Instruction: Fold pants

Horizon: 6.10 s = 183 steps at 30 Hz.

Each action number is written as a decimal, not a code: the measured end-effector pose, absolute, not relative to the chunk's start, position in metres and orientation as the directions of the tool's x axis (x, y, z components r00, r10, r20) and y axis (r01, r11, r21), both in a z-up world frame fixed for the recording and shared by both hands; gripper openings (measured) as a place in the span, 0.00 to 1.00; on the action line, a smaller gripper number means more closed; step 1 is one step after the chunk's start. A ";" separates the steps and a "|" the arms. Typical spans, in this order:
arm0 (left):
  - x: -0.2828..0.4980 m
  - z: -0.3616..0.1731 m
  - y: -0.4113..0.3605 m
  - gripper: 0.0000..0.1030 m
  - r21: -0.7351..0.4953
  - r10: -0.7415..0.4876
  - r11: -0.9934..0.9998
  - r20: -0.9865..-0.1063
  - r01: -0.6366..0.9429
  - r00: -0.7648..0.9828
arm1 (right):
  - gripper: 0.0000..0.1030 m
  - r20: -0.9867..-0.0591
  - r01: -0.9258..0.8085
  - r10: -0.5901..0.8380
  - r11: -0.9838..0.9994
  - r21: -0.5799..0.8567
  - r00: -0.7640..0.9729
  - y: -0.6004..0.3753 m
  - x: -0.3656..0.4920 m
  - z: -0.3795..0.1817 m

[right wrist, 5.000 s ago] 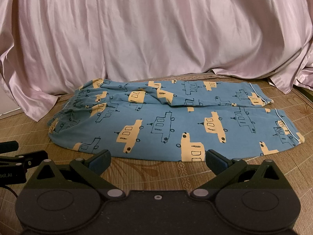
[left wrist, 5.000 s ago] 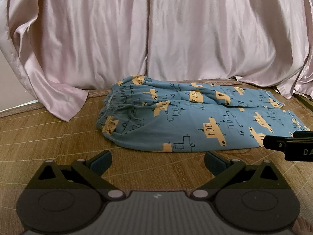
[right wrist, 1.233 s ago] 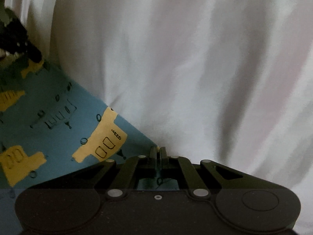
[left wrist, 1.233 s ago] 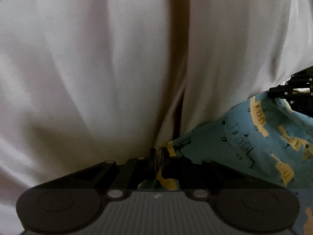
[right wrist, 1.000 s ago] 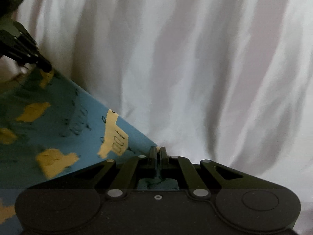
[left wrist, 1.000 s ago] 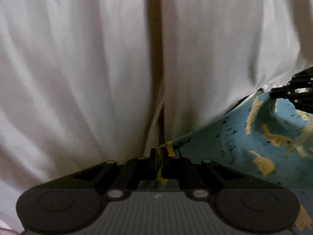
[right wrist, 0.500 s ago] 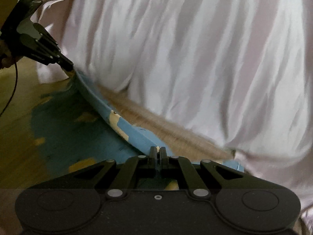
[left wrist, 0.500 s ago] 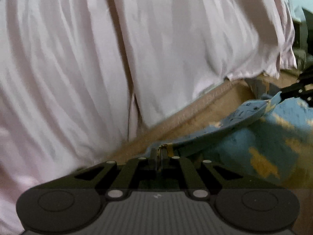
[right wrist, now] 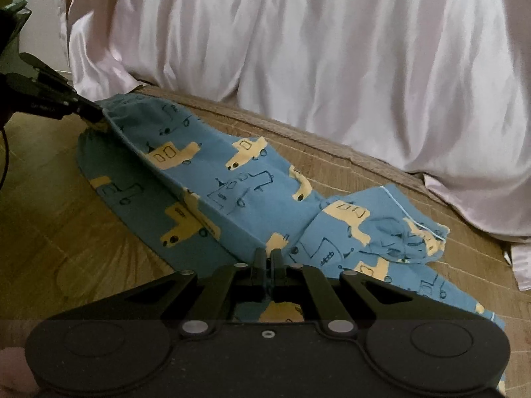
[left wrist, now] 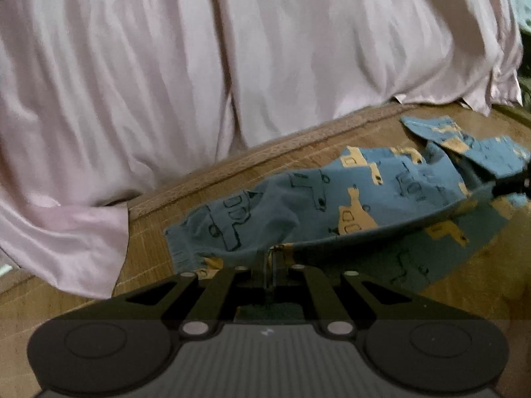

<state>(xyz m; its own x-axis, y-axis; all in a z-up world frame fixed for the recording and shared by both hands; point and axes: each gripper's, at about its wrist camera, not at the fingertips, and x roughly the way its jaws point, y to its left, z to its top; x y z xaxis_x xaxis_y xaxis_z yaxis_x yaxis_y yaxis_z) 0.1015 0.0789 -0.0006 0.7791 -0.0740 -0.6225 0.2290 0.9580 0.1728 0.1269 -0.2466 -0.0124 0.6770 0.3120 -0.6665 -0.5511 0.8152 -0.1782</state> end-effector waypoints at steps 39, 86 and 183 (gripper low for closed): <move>0.125 -0.003 0.090 0.81 -0.095 -0.077 0.995 -0.708 0.013 0.702 | 0.73 -0.707 -0.519 0.348 0.854 -0.032 0.616 -0.298 0.124 -0.014; 0.174 -0.059 -0.123 0.01 -0.532 -0.599 0.794 -0.609 0.292 0.520 | 0.04 -0.880 -0.319 0.234 0.942 0.100 0.414 -0.298 0.384 -0.032; 0.257 -0.012 -0.027 0.55 0.017 -0.280 0.912 -0.705 0.411 0.651 | 0.66 -0.747 -0.426 0.313 0.904 0.043 0.587 -0.363 0.273 -0.018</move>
<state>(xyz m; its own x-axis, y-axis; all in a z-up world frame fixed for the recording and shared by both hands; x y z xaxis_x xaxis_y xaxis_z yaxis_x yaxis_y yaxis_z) 0.2568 -0.0272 -0.0116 0.6513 -0.2801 -0.7052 0.4106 0.9117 0.0171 0.2731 -0.3632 -0.0178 0.5874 0.3125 -0.7465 -0.4258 0.9038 0.0432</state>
